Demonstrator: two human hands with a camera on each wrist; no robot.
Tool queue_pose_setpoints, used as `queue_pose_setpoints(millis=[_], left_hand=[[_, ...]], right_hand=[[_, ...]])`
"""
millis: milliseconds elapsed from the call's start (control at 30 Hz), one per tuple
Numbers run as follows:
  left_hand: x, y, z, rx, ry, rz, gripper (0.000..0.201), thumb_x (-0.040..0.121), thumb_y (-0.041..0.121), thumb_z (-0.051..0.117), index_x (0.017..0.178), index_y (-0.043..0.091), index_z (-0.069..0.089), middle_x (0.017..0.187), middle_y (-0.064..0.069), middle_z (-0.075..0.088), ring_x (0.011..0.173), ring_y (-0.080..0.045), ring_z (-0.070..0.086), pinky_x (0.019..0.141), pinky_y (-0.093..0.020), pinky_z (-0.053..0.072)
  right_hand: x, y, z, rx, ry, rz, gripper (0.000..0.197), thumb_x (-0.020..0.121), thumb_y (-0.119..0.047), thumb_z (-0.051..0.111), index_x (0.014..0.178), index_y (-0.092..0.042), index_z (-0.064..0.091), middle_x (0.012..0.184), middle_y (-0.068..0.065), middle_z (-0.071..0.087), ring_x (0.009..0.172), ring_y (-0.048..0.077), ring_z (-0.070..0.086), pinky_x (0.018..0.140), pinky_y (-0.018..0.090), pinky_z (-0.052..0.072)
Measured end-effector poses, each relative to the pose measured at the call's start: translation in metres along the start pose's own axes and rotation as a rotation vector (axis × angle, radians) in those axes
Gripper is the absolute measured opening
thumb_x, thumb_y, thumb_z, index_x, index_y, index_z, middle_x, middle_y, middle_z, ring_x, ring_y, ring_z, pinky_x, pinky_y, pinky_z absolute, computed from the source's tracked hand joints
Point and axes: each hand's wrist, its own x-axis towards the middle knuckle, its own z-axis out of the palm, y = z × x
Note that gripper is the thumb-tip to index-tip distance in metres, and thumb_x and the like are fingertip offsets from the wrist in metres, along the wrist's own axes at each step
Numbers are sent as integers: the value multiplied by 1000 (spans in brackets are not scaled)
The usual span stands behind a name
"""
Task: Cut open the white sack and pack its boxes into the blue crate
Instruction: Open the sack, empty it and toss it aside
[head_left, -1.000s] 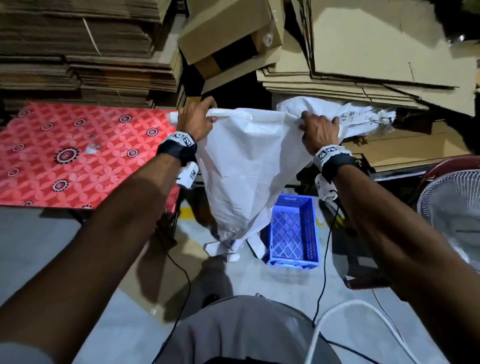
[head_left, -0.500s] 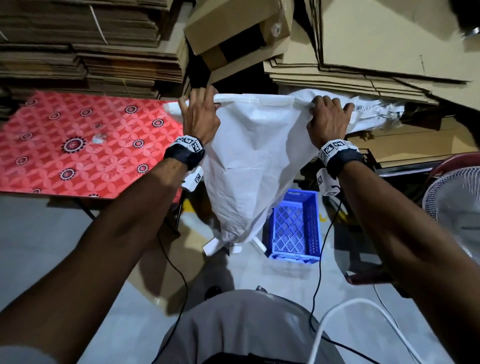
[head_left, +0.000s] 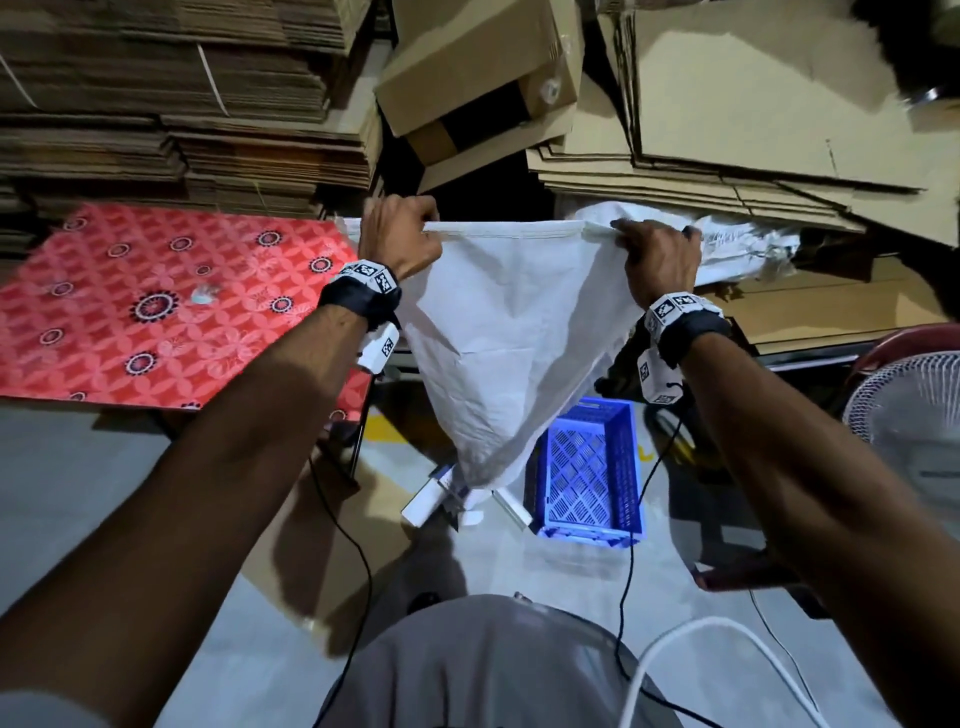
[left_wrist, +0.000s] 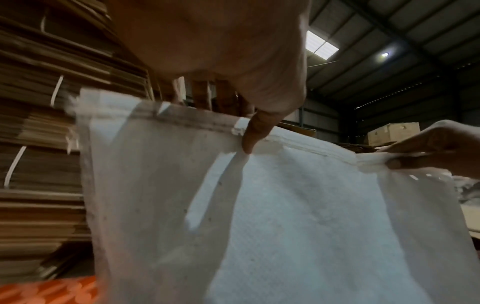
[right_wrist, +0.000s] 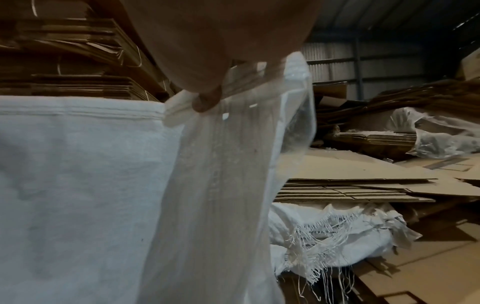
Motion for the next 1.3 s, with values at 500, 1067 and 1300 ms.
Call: queue_pose_setpoints(millis=[500,1067,1300], left_hand=[[50,56,-34,-342,67,68,13,79,25,61,92,23,61,77,-4,69,79,-30,66,67,-38,55],[29,1,20,-1051,-71,-149,27,83,13,78,108,6,69,99,-12,71,82,-9,64,83,-36,51],[33,53,30,-999,-126,-14,36,76,32,82,97,5,75,97,-5,78,85,-10,64,75,-32,53]], right_hand=[[60,-80,-47,14,-168,-255,64,78,-49,73,132,-20,54,127,10,63,125,29,54,108,48,31],[102,-66,-106,257,-115,-78,50,81,-33,72,130,-28,63,123,8,69,117,34,60,94,42,48],[108,-84,-97,322,-69,50,55,71,-37,83,122,-26,67,105,9,72,98,32,68,77,35,53]])
